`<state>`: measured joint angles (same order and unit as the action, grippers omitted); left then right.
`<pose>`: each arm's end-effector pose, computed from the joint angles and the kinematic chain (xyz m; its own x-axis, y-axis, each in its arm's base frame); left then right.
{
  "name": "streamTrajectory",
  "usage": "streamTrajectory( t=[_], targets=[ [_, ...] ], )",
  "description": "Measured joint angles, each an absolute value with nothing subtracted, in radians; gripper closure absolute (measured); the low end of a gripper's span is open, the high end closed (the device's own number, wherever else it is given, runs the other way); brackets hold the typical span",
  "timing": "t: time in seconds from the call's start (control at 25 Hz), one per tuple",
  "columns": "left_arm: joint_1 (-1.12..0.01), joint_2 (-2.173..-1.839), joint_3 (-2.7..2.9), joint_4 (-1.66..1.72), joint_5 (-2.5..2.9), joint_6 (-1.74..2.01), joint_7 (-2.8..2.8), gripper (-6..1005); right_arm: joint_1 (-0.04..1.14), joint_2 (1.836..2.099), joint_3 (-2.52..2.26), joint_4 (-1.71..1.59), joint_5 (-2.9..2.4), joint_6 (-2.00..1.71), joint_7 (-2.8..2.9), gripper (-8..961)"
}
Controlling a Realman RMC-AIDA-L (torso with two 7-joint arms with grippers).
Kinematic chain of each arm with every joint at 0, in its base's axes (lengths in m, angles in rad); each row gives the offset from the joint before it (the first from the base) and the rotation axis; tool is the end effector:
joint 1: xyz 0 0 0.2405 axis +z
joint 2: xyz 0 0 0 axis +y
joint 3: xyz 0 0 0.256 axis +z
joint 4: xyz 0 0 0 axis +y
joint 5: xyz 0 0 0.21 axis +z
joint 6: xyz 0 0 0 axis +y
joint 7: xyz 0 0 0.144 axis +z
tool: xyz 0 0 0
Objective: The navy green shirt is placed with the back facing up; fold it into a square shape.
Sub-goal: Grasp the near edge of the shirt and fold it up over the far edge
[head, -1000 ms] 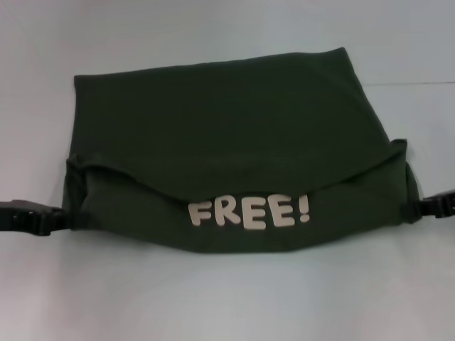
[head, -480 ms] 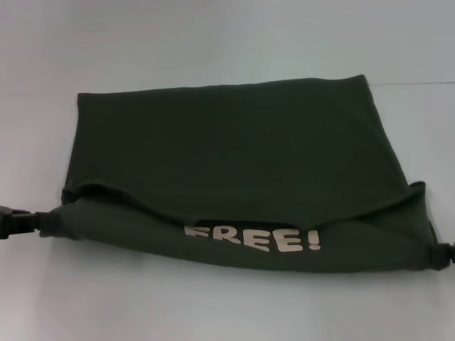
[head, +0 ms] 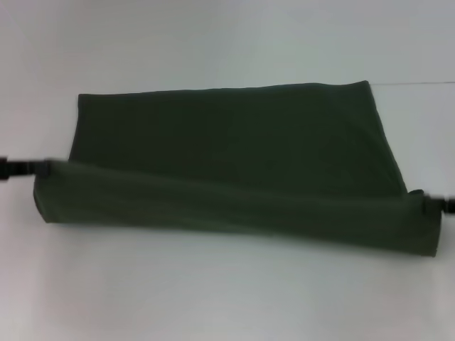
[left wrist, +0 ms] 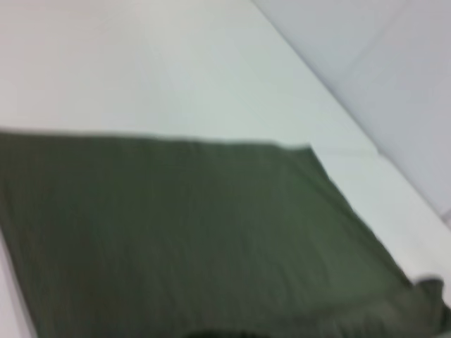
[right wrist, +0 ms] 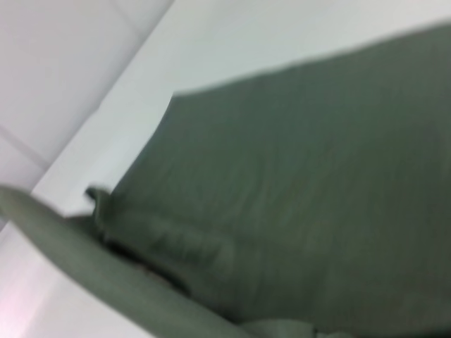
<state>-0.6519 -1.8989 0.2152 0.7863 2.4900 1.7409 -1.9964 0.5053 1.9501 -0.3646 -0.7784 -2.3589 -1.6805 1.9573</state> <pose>-0.3019 0.3501 0.1204 0.4674 0.7570 0.4566 0.8727 -0.4774 -0.1019 0.3295 0.3162 0.0903 0.4366 -0.7790 -0.4501 -0.8896 -0.4485 -0.0866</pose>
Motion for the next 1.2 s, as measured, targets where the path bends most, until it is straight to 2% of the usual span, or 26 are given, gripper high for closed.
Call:
streamTrajectory(
  t=[0.24, 0.56, 0.8, 1.2],
  targets=[
    [-0.702, -1.901, 0.220, 0.741, 2.403, 1.596, -2.013, 983, 0.608, 1.934, -0.369, -0.756, -2.318, -1.527, 2.018, 910],
    [-0.754, -1.910, 0.228, 0.636, 2.303, 1.317, -1.991, 984, 0.729, 1.934, -0.389, -0.665, -2.301, -1.243, 2.032, 910],
    [-0.789, -1.964, 0.237, 0.595, 2.246, 1.107, -1.919, 984, 0.798, 1.966, -0.430, -0.559, -2.207, -0.994, 1.939, 909],
    [-0.799, -1.978, 0.238, 0.540, 2.194, 1.015, -1.851, 982, 0.854, 1.996, -0.529, -0.485, -2.181, -0.799, 1.915, 909]
  ],
)
